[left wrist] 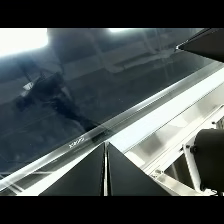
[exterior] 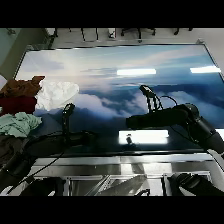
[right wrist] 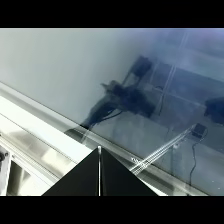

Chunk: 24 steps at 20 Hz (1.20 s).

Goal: Fold the shirts.

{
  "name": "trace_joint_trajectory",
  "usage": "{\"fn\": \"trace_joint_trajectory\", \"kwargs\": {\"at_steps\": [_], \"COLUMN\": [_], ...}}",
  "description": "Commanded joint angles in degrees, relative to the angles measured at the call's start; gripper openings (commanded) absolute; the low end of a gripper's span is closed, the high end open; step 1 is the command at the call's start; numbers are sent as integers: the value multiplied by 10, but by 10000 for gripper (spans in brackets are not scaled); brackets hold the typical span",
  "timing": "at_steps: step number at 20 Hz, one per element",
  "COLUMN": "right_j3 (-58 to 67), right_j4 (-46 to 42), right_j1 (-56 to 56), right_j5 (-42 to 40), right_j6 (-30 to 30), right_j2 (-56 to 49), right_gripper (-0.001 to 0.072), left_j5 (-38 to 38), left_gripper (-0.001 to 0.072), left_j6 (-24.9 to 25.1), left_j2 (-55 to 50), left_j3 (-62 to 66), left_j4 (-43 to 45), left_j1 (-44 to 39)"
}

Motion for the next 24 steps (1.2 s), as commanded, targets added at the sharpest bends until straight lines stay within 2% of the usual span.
{"fn": "trace_joint_trajectory", "kwargs": {"at_steps": [1, 10, 11, 12, 15, 17, 19, 22, 23, 24], "right_j3": [0, -1, -1, -1, -1, -1, 0, 0, 0, 0], "right_j4": [0, 0, 0, 0, 1, 13, 17, 15, 15, 15], "right_j1": [1, 1, 1, 1, 1, 1, 0, -19, -32, -48], "right_j5": [0, 2, 2, 2, 6, 25, 45, 125, 146, 159], "right_j6": [0, 0, 0, 0, 0, 0, 0, 0, 0, 0], "right_j2": [0, -5, -5, -5, -5, -5, -5, -6, -10, -15], "right_gripper": [20, 21, 21, 20, 20, 22, 22, 36, 157, 363], "left_j5": [-1, -5, -18, -62, -101, -130, -119, -109, -113, -110], "left_gripper": [14, 14, 14, 14, 14, 14, 14, 14, 14, 14], "left_j6": [0, 0, 0, 0, 1, 1, 1, 1, 1, 1], "left_j2": [-1, 0, 0, 0, 0, 0, -1, -1, -3, -17], "left_j3": [-1, -27, -27, -27, -26, -12, 25, 71, 71, 71], "left_j4": [0, 0, 0, 0, 1, 37, 94, 145, 146, 144], "left_j1": [0, 0, -1, -2, 18, 83, 191, 370, 420, 467]}}
